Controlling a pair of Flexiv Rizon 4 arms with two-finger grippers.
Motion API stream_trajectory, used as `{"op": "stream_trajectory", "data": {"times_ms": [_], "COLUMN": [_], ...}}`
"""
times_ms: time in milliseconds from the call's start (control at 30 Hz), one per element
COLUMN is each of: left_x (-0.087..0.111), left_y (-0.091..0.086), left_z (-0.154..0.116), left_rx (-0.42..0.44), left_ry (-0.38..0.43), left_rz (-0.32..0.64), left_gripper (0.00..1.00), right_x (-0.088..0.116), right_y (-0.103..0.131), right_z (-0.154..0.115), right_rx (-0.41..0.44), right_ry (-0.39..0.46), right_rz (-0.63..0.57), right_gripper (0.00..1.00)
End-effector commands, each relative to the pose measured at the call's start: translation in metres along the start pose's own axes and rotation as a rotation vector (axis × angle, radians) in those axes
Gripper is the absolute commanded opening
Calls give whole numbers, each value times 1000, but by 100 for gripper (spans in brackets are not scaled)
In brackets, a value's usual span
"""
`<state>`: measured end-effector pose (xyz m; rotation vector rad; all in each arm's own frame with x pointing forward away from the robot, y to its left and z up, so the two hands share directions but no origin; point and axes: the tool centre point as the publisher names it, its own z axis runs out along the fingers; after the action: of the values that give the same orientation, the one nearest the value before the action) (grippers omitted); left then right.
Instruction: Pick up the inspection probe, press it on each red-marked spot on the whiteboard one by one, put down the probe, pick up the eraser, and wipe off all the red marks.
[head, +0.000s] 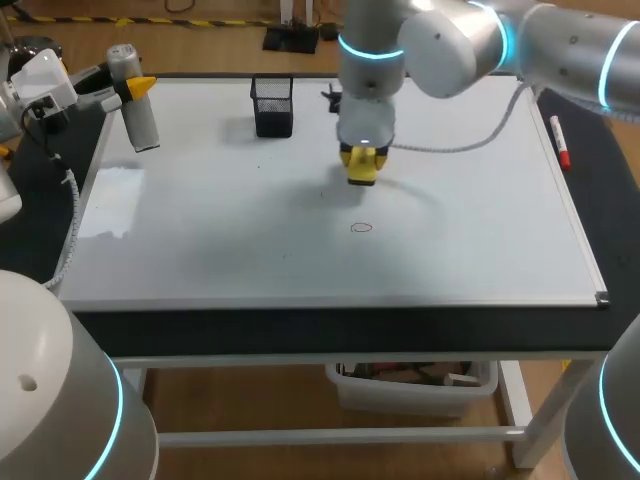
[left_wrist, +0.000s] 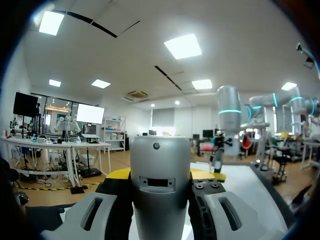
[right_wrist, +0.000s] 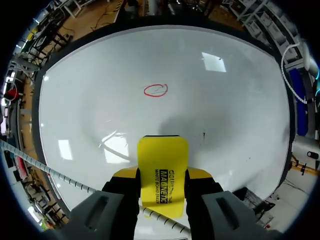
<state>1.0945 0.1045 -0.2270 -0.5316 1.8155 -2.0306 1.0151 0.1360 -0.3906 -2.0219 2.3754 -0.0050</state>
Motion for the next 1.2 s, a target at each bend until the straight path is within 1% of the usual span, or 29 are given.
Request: {"op": "stream_trajectory", "data": {"times_ms": [33,267,400,467,533,567,700,833,933,1033,1200], "left_x": [1,1,1,1,1,1,1,1,1,1,1], "left_y": [0,0,0,0,0,0,0,0,0,0,0], "left_z": [0,0,0,0,0,0,0,0,0,0,0], "left_rx": [2,2,2,2,2,2,2,2,2,2,2], "left_ry": [-1,-1,-1,-1,-1,-1,-1,-1,-1,-1,-1], "left_rz": [3,3,3,3,3,3,3,3,3,3,3], "left_gripper": [0,0,0,0,0,0,0,0,0,0,0], "right_x": [42,110,143,155,173,180,204,225,234,242,248], "right_y": [-6,-18,-25,-27,-29,-30,-30,-29,-28,-27,-28], "right_z": [-8,-9,-6,-3,-1,0,1,4,5,7,5], "right_rx": [10,6,-22,-26,-43,-41,-48,-54,-58,-66,-65], "right_ry": [4,44,21,41,25,41,26,12,13,15,24], "right_rz": [54,189,268,288,330,341,403,452,470,485,500], "right_gripper": [0,0,0,0,0,0,0,0,0,0,0]}}
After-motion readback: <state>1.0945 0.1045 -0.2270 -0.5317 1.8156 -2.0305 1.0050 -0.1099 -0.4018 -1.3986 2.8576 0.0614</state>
